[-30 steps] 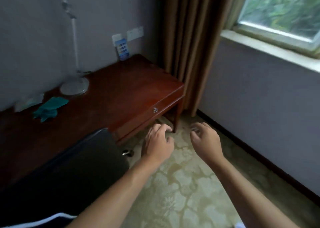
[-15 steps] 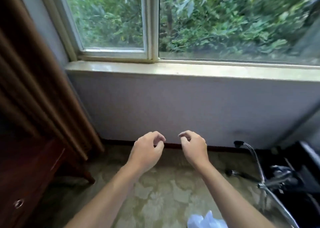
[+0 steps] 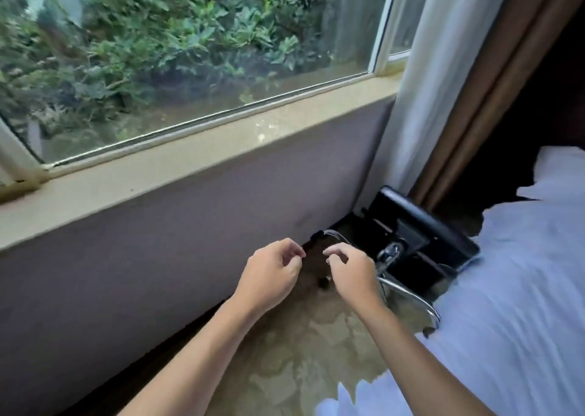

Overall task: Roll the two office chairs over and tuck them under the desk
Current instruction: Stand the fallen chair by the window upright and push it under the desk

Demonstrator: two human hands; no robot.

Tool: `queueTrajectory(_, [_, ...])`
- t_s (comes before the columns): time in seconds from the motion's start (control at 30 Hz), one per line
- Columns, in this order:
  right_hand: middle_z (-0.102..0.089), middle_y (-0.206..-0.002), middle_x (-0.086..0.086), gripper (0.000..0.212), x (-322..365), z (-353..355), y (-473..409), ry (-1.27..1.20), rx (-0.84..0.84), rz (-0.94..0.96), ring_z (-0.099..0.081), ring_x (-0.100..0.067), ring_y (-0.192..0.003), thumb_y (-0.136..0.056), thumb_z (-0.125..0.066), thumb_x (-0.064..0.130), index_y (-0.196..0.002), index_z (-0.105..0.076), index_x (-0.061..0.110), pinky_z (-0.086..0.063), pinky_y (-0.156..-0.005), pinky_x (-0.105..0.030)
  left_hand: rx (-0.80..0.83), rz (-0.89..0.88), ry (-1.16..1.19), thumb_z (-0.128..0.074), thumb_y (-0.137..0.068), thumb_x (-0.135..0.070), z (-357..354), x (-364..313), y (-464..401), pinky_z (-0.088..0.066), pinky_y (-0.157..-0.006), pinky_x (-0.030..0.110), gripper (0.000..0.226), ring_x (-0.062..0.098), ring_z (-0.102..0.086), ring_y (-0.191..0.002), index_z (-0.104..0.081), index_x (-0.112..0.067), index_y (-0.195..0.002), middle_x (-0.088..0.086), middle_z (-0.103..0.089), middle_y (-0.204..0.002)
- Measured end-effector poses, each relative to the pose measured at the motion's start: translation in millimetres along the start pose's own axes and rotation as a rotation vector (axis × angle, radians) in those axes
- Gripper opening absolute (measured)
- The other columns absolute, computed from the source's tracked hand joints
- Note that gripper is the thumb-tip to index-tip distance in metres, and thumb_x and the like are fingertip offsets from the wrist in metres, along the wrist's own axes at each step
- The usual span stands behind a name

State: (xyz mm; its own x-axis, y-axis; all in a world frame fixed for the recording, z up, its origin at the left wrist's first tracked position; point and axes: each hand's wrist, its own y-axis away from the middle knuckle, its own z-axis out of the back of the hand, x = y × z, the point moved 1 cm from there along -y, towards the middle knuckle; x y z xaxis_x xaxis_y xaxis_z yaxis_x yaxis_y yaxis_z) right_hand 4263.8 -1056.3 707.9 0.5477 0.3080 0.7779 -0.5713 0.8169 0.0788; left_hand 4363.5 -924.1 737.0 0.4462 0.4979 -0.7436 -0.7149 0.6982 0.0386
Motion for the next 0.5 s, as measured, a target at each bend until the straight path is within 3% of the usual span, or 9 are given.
queueTrajectory(0.23, [-0.07, -0.083, 0.008, 0.025, -56, 47, -78, -0.076, -0.208, -0.256, -0.061, -0.016, -0.082, -0.082, -0.053, 0.012, -0.081, -0.071, 0.029, -0.048, -0.076, -0.03, 0.232, -0.151, -0.033, -0.055, -0.086, -0.027, -64, -45, -103, -0.049, -0.078, 0.023, 0.015, -0.002, -0.061, -0.083, -0.067, -0.035, -0.089, -0.02, -0.068, -0.085])
queueTrajectory(0.5, [-0.068, -0.078, 0.009, 0.028, -134, 90, -222, -0.252, -0.26, -0.461, -0.063, -0.018, -0.079, -0.082, -0.047, 0.012, -0.083, -0.067, 0.032, -0.051, -0.072, -0.031, 0.391, -0.172, -0.186, -0.053, -0.086, -0.029, -138, -95, -251, -0.044, -0.071, 0.014, 0.012, -0.003, -0.061, -0.08, -0.062, -0.037, -0.088, -0.024, -0.067, -0.083])
